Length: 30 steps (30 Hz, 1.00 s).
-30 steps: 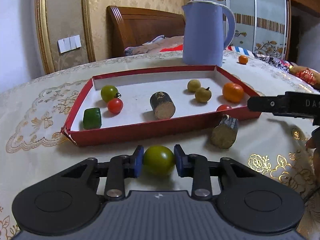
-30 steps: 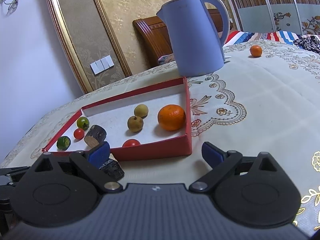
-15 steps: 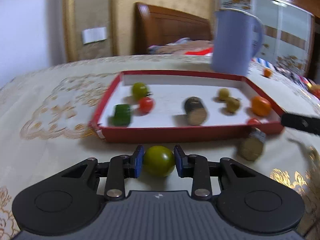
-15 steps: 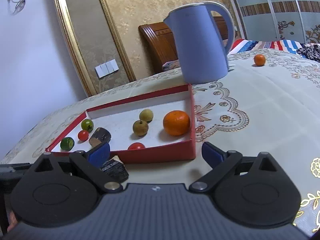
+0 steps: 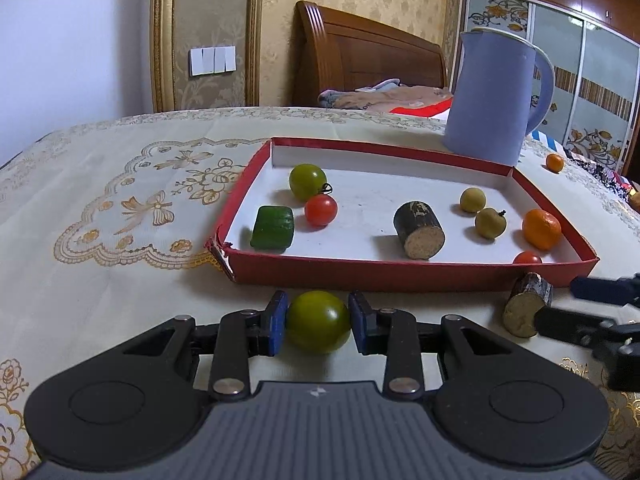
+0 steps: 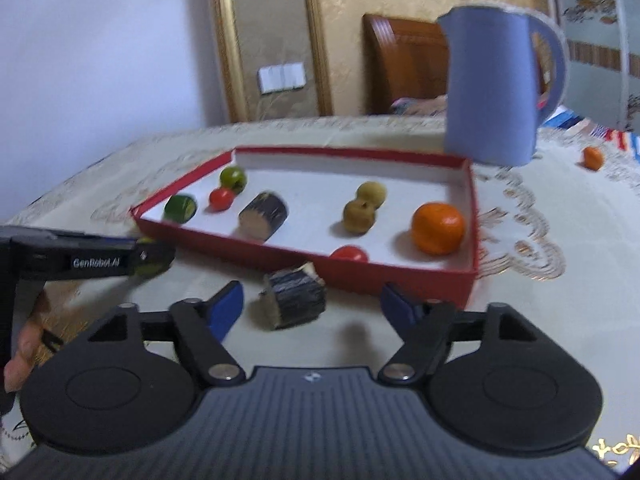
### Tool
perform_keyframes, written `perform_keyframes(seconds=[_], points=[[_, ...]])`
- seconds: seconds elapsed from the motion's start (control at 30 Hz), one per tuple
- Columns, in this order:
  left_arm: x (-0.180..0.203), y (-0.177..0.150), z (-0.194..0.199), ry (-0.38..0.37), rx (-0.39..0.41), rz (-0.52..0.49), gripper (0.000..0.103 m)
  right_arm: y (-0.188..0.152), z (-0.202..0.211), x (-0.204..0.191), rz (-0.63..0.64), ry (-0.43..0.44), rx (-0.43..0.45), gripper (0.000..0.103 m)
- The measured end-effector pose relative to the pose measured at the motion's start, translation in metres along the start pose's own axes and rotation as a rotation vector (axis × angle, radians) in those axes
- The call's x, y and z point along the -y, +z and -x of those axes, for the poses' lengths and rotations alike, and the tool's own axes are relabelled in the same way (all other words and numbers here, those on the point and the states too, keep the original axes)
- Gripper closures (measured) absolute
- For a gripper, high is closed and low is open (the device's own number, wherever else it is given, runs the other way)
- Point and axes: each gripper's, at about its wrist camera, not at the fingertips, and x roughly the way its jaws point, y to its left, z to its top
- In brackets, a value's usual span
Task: Organize fruits
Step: 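Close the right gripper around the dark log piece while the left holds the tomato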
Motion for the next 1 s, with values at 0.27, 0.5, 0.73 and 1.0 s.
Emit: perform_keyframes(seconds=[0.27,0.5,0.73,1.0], points=[[0.004,-0.001,0.0,0.008,-0.001,-0.015,0.07,0.005,-0.012,-0.009,0.05,0.016,-0.047,0.048],[0.005,-0.001,0.0,0.01,-0.006,-0.016,0.07,0.01,-0.027,-0.011,0.054,0.019,-0.083,0.064],[0.004,-0.002,-0.002,0.018,-0.015,-0.018,0.07,0.008,-0.024,-0.012,0.056,0.005,-0.058,0.065],[0.006,-0.002,-0.003,0.032,-0.015,-0.036,0.07,0.008,-0.018,-0.013,0.059,-0.003,-0.027,0.065]])
